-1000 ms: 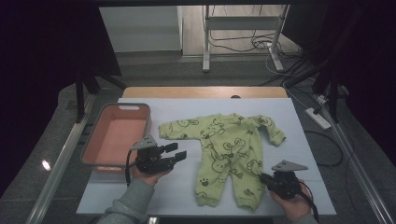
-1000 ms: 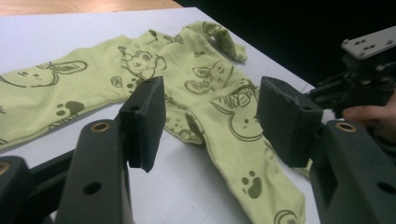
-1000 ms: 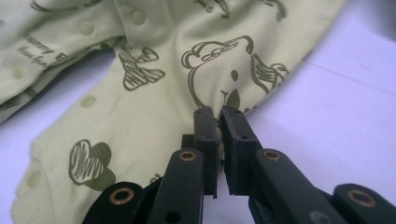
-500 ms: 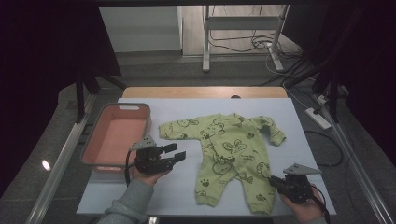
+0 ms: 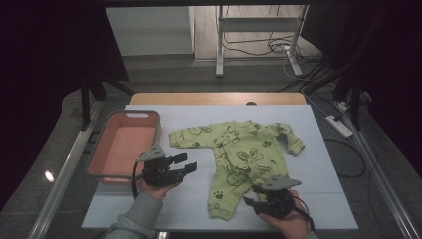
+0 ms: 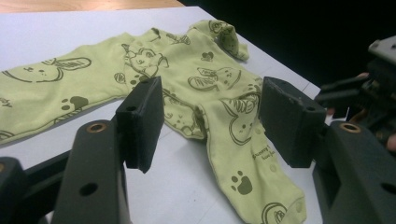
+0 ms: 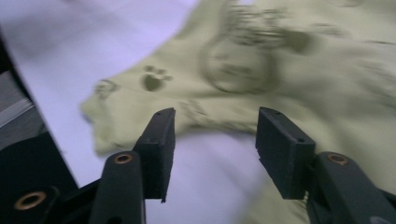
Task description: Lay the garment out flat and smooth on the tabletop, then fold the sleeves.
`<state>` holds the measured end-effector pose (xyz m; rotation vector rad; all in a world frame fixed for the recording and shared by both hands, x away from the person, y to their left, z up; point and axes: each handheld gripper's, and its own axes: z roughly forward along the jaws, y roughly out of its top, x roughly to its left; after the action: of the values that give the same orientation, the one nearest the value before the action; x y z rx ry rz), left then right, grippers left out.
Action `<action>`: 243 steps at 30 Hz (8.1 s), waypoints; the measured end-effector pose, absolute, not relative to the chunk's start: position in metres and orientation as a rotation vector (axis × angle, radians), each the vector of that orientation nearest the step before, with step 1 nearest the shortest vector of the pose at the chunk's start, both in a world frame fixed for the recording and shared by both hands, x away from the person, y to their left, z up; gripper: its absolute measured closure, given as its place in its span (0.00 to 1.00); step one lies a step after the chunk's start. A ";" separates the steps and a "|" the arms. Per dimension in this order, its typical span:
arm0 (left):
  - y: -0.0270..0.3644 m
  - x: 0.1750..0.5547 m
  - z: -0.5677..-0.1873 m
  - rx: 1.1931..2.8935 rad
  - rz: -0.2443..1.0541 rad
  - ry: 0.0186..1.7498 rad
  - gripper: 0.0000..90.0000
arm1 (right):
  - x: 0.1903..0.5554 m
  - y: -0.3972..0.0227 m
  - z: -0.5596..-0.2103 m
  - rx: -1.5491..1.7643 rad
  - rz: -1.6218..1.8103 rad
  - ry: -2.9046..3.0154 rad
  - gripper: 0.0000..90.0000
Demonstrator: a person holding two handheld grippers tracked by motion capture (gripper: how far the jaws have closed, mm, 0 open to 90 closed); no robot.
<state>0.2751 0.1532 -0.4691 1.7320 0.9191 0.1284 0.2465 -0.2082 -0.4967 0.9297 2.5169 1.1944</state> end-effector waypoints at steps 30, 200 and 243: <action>0.154 0.278 -0.467 1.733 0.138 0.909 0.44 | 0.206 -0.151 -0.516 0.524 1.117 2.852 0.84; 0.155 0.309 -0.475 1.784 0.105 0.889 0.41 | 0.343 -0.310 -0.507 1.452 0.872 2.283 0.96; 0.138 0.325 -0.473 1.828 0.147 1.038 0.31 | 0.312 -0.294 -0.474 1.094 1.358 2.238 0.54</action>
<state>0.3251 0.1376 -0.4732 1.8281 1.0378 0.1471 0.3124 -0.2939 -0.4741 1.0944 2.2375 1.3581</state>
